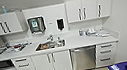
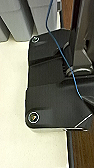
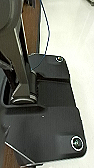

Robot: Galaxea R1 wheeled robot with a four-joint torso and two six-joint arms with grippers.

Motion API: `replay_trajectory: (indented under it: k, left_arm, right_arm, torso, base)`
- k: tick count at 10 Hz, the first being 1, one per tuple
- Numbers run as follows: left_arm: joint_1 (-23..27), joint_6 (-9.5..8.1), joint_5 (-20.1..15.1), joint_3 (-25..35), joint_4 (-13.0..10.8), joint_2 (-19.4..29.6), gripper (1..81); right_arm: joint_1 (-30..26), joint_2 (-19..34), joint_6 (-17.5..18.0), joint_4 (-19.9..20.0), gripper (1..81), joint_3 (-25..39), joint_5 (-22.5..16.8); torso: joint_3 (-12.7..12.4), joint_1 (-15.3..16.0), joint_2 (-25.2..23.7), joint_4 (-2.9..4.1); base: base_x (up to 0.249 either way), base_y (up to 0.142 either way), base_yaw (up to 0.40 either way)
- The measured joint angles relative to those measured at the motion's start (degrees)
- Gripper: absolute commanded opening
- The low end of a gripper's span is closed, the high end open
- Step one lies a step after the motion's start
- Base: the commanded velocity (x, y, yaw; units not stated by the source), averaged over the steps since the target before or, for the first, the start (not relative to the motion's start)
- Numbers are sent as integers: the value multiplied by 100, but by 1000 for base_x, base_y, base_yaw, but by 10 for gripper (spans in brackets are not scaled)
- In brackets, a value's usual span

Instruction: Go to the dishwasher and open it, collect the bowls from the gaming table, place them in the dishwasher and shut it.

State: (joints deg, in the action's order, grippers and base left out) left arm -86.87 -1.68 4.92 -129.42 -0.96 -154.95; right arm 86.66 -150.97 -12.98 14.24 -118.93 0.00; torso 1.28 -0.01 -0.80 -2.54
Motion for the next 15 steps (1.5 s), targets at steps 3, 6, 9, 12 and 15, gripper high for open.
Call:
replay_trajectory:
  k: [3,6,9,12,15]
  left_arm:
    - [2,0,2,0,0,-10,811]
    - [-1,0,0,0,0,-10,811]
    - [-4,0,-2,0,0,-12,811]
    - [-1,0,0,0,0,-10,811]
    - [-1,0,0,0,0,-12,811]
  right_arm:
    - [0,2,0,1,811,0,33]
    - [2,-2,0,1,811,0,46]
    - [2,0,0,0,811,0,52]
    - [0,-2,0,0,811,0,55]
    - [0,-2,0,0,811,0,57]
  torso:
    - [0,0,0,0]
    - [0,-2,0,0]
    - [0,-2,0,0]
    - [0,0,0,0]
    - [0,-2,0,0]
  base:
    - [152,0,0]
    - [152,0,0]
    - [152,0,0]
    - [152,0,0]
    - [157,0,0]
